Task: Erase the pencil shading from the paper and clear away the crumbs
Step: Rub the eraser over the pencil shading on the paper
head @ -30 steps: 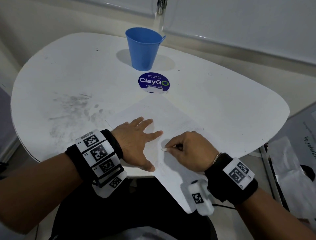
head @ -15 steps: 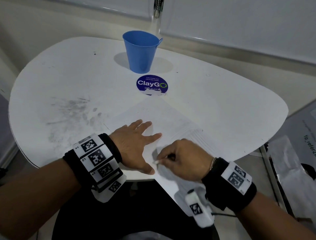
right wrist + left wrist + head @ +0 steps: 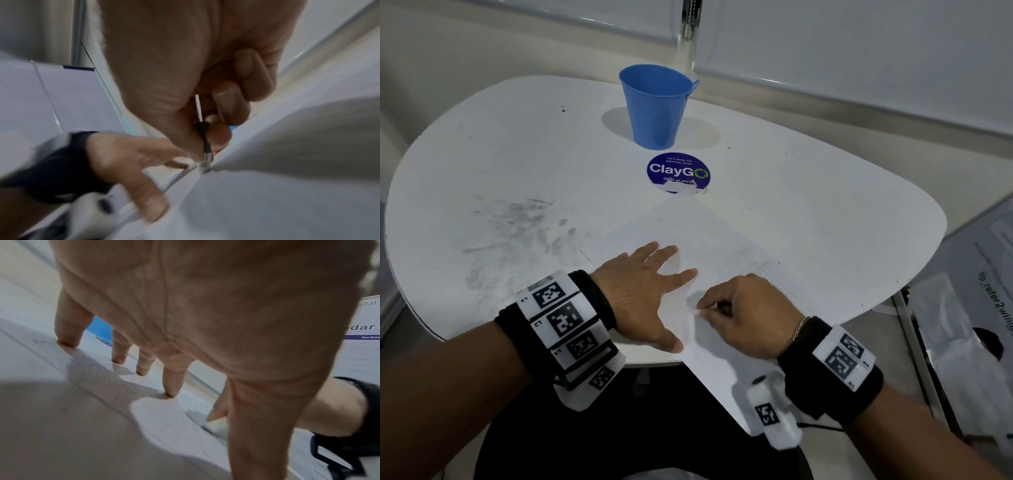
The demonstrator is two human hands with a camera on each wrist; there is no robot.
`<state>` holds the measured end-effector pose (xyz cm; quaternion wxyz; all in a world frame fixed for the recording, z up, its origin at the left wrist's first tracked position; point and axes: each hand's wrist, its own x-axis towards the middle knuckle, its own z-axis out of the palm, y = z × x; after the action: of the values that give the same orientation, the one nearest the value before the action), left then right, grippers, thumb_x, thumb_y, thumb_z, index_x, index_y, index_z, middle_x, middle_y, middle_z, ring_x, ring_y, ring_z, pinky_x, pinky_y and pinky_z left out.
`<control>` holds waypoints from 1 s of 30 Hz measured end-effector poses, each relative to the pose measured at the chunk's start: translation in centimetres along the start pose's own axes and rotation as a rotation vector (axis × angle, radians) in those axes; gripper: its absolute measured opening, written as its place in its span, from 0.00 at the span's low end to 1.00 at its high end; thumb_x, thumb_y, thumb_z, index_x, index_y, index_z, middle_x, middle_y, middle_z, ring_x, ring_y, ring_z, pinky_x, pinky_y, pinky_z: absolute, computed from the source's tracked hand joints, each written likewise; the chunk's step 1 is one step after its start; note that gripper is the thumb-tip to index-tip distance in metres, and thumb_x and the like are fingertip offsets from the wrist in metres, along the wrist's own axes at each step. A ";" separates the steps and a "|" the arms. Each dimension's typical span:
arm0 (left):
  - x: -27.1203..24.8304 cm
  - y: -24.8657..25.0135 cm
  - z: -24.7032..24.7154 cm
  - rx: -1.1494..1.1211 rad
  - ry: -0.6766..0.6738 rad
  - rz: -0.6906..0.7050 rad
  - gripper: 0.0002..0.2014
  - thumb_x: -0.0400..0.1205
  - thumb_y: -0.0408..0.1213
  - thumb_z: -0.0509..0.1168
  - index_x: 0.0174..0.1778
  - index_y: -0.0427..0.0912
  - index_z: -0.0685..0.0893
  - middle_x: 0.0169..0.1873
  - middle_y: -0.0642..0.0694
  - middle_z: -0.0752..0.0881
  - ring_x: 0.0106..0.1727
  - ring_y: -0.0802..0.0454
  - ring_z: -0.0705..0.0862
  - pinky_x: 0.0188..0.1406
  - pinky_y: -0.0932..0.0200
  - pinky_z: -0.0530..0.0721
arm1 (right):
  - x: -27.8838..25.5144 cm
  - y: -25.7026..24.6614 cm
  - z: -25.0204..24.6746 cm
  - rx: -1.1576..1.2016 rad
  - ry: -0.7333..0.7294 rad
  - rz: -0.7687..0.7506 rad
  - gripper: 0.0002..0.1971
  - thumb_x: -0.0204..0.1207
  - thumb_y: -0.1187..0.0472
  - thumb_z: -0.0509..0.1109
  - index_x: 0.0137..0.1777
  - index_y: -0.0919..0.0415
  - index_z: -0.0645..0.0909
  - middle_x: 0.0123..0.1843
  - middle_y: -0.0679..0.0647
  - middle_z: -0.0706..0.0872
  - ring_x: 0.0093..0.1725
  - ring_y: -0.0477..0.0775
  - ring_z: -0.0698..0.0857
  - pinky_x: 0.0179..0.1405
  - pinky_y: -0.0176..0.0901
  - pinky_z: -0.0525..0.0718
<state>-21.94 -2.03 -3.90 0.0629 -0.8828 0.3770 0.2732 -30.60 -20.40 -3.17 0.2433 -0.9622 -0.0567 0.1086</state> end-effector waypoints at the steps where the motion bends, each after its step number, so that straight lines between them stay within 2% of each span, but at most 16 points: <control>1: 0.0 0.0 0.0 -0.001 0.001 0.002 0.56 0.70 0.79 0.64 0.85 0.70 0.34 0.87 0.53 0.29 0.87 0.49 0.29 0.88 0.42 0.46 | -0.3 -0.5 0.2 0.002 -0.051 -0.034 0.08 0.80 0.55 0.70 0.52 0.45 0.91 0.28 0.32 0.82 0.29 0.36 0.79 0.38 0.35 0.77; 3: 0.1 0.1 0.0 -0.002 0.004 0.001 0.56 0.70 0.78 0.64 0.85 0.70 0.34 0.87 0.54 0.29 0.87 0.49 0.29 0.88 0.42 0.46 | -0.6 -1.1 0.3 0.019 -0.137 -0.070 0.07 0.80 0.53 0.70 0.51 0.43 0.90 0.25 0.30 0.79 0.29 0.35 0.78 0.36 0.33 0.74; 4: 0.2 0.1 0.0 -0.001 0.006 0.002 0.56 0.70 0.78 0.64 0.85 0.70 0.34 0.87 0.53 0.30 0.87 0.49 0.29 0.88 0.41 0.46 | -0.4 -0.7 0.0 0.009 -0.124 -0.064 0.07 0.80 0.53 0.70 0.52 0.43 0.90 0.26 0.31 0.80 0.29 0.35 0.78 0.37 0.35 0.76; 7: 0.2 0.0 0.1 0.001 0.007 0.003 0.57 0.70 0.79 0.64 0.85 0.70 0.33 0.87 0.54 0.30 0.87 0.49 0.29 0.88 0.42 0.45 | 0.6 1.1 -0.7 -0.031 0.046 0.050 0.08 0.80 0.53 0.70 0.53 0.44 0.90 0.38 0.38 0.89 0.36 0.39 0.82 0.45 0.42 0.83; 8: 0.2 -0.1 0.1 0.002 0.008 0.002 0.57 0.70 0.79 0.64 0.85 0.70 0.33 0.87 0.54 0.29 0.87 0.49 0.29 0.87 0.42 0.44 | 0.6 1.4 -0.7 -0.030 0.078 0.068 0.08 0.80 0.53 0.70 0.53 0.44 0.90 0.37 0.39 0.88 0.37 0.41 0.83 0.46 0.43 0.84; 11: 0.2 -0.1 0.2 0.004 0.006 0.003 0.57 0.70 0.79 0.64 0.85 0.70 0.33 0.87 0.54 0.29 0.87 0.49 0.28 0.88 0.42 0.44 | -0.2 -0.1 0.4 0.028 -0.037 -0.021 0.07 0.80 0.53 0.70 0.51 0.45 0.90 0.27 0.36 0.81 0.31 0.40 0.80 0.41 0.40 0.82; 13: 0.2 0.1 0.1 0.006 0.001 -0.001 0.57 0.70 0.79 0.64 0.85 0.70 0.33 0.87 0.54 0.29 0.87 0.49 0.28 0.88 0.42 0.44 | -0.6 -0.9 0.6 0.063 -0.139 -0.071 0.06 0.80 0.52 0.71 0.51 0.44 0.90 0.27 0.34 0.81 0.30 0.38 0.80 0.38 0.36 0.78; 16: 0.0 0.1 0.0 0.001 -0.003 -0.006 0.57 0.70 0.78 0.64 0.85 0.70 0.33 0.86 0.55 0.29 0.87 0.49 0.28 0.87 0.43 0.44 | 0.4 0.6 -0.2 0.018 -0.025 0.006 0.07 0.80 0.53 0.71 0.53 0.44 0.90 0.38 0.37 0.89 0.37 0.37 0.84 0.46 0.43 0.84; 18: 0.0 0.1 0.0 -0.002 -0.001 -0.003 0.56 0.70 0.78 0.64 0.85 0.70 0.33 0.86 0.54 0.29 0.87 0.49 0.28 0.87 0.43 0.44 | 0.5 1.3 -0.3 0.010 0.064 0.053 0.07 0.80 0.53 0.71 0.52 0.45 0.91 0.36 0.36 0.88 0.37 0.38 0.84 0.46 0.44 0.85; 20: 0.0 0.0 0.0 -0.001 0.000 -0.002 0.57 0.70 0.78 0.64 0.85 0.70 0.33 0.86 0.54 0.28 0.87 0.49 0.28 0.88 0.43 0.43 | 0.1 0.5 0.4 0.038 0.013 0.007 0.06 0.80 0.52 0.71 0.51 0.45 0.91 0.26 0.33 0.81 0.30 0.37 0.80 0.41 0.39 0.80; 22: 0.1 0.1 0.1 0.002 -0.001 0.000 0.57 0.70 0.79 0.64 0.85 0.70 0.33 0.86 0.54 0.28 0.87 0.49 0.28 0.88 0.43 0.43 | -0.6 -0.9 0.7 0.068 -0.130 -0.056 0.06 0.80 0.51 0.71 0.51 0.44 0.90 0.25 0.32 0.80 0.29 0.37 0.79 0.39 0.34 0.78; 23: 0.1 0.1 0.0 0.003 -0.001 0.001 0.57 0.70 0.79 0.64 0.85 0.70 0.33 0.86 0.54 0.28 0.87 0.49 0.28 0.88 0.43 0.43 | -0.7 -1.0 0.6 0.060 -0.155 -0.073 0.07 0.80 0.51 0.71 0.52 0.43 0.90 0.28 0.32 0.82 0.31 0.37 0.80 0.40 0.35 0.80; 26: 0.0 0.0 0.0 -0.002 0.003 -0.002 0.57 0.70 0.79 0.64 0.85 0.70 0.33 0.86 0.54 0.29 0.87 0.49 0.28 0.87 0.43 0.43 | 0.3 0.3 -0.3 -0.022 0.026 0.011 0.08 0.80 0.52 0.70 0.54 0.43 0.90 0.41 0.39 0.91 0.38 0.40 0.85 0.46 0.44 0.85; 27: 0.0 0.0 0.0 -0.004 0.006 -0.003 0.57 0.70 0.79 0.64 0.85 0.71 0.33 0.86 0.55 0.29 0.87 0.49 0.28 0.86 0.43 0.44 | 0.5 0.7 -0.4 -0.051 0.094 0.044 0.08 0.80 0.52 0.69 0.53 0.44 0.90 0.42 0.41 0.91 0.39 0.44 0.86 0.46 0.44 0.85; 28: 0.0 0.0 0.1 -0.004 0.008 -0.004 0.57 0.70 0.79 0.64 0.85 0.71 0.33 0.86 0.55 0.29 0.87 0.49 0.28 0.86 0.43 0.44 | 0.4 0.7 -0.3 -0.060 0.123 0.052 0.08 0.80 0.53 0.69 0.52 0.45 0.90 0.40 0.42 0.91 0.39 0.46 0.85 0.45 0.45 0.84; 30: 0.1 0.0 0.1 -0.003 0.005 -0.004 0.57 0.69 0.79 0.64 0.85 0.70 0.33 0.86 0.54 0.29 0.87 0.49 0.28 0.86 0.43 0.44 | -0.1 -0.3 0.3 -0.040 0.044 -0.012 0.08 0.80 0.54 0.69 0.50 0.46 0.90 0.34 0.41 0.87 0.34 0.43 0.83 0.43 0.44 0.84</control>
<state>-21.89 -2.05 -4.05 0.0611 -0.8844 0.3748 0.2715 -30.81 -20.00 -3.26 0.2261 -0.9686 -0.0595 0.0848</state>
